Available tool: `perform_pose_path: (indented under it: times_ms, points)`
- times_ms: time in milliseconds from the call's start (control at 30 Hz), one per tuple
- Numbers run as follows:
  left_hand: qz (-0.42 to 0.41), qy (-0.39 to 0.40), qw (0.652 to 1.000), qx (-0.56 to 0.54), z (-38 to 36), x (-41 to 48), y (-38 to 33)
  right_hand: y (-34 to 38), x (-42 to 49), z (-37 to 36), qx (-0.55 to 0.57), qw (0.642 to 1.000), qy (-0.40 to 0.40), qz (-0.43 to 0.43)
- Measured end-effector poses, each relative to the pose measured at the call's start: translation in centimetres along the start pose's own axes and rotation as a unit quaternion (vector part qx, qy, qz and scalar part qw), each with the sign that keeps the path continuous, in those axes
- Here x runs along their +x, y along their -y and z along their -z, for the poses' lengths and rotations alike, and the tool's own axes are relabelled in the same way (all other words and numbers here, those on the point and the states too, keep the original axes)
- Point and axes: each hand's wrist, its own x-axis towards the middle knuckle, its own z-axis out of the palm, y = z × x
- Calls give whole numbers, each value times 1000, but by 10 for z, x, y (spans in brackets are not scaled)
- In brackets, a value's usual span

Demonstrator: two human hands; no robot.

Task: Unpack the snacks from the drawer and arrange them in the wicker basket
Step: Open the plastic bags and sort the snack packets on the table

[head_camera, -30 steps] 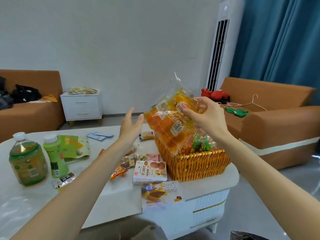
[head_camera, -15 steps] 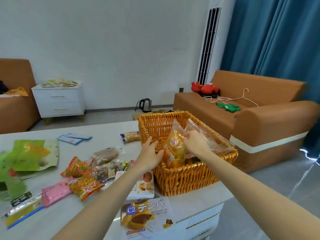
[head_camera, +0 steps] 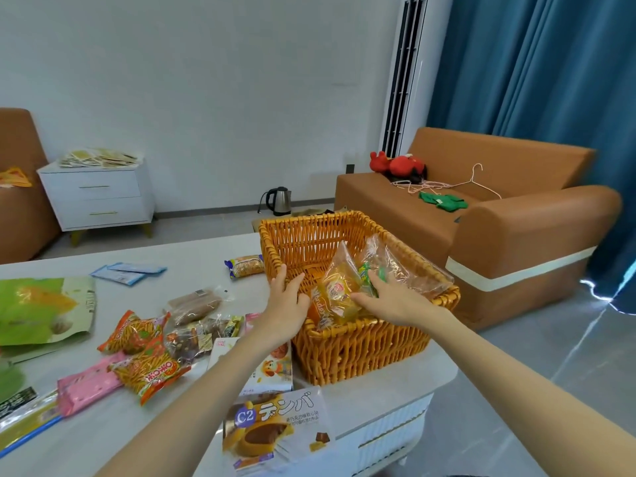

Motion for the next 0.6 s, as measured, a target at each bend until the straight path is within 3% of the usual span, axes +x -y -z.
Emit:
perform_pose_path:
  times_ms: [200,367,467,600]
  points:
    - [10,-31,998,-45,-14,7,-7,-3,22,-5,33,999,-21,20]
    - [16,-23,1000,-2,-9,10,-7,-3,32,-7,27,998,-45,-38]
    - [16,-7,998,60,-1,6,-6,2,17,-8,-3,992,-119,-41]
    - [-10,-12,998,58,14,-14,-13,6,-9,-4,4,971,-239,32]
